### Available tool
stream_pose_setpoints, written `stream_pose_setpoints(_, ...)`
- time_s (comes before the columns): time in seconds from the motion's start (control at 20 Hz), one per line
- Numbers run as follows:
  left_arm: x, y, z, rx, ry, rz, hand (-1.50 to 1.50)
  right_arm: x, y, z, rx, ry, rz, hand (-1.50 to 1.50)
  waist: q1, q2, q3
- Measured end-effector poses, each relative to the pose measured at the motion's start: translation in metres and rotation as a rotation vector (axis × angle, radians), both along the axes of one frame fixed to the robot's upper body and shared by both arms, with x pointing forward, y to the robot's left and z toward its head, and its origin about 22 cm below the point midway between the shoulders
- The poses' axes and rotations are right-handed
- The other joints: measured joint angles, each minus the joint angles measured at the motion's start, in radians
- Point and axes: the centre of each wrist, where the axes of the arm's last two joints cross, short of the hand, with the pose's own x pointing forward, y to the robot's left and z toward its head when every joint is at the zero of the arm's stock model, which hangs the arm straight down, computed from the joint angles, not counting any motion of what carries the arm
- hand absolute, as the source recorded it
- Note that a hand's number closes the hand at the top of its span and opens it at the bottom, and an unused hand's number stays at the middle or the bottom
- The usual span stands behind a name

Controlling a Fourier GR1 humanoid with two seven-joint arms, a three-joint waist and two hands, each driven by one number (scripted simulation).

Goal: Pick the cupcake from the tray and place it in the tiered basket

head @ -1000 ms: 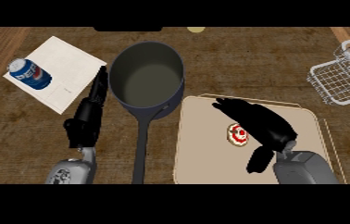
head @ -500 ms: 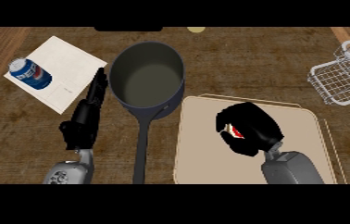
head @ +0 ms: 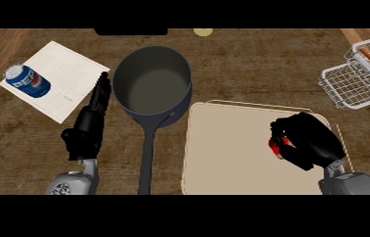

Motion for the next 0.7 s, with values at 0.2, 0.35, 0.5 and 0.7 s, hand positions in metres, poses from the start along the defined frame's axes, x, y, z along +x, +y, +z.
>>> stream_pose_setpoints(0.2,0.0,0.006,-0.004,0.0,0.002,0.01,0.0,-0.016,-0.067,0.012,-0.147,-0.026,-0.11,1.5,-0.007,0.0,-0.003)
stream_pose_setpoints(0.35,0.004,0.001,-0.004,0.0,0.001,0.003,0.0,-0.032,-0.107,0.025,-0.197,-0.048,-0.185,1.5,-0.008,0.006,0.004)
stream_pose_setpoints(0.5,0.004,0.004,0.001,0.002,0.004,-0.003,0.0,-0.044,-0.13,0.056,-0.201,-0.099,-0.245,1.5,-0.007,0.008,0.007)
stream_pose_setpoints(0.7,0.005,0.006,0.003,0.003,0.003,0.001,0.0,-0.058,-0.144,0.106,-0.164,-0.191,-0.31,1.5,-0.008,0.008,0.008)
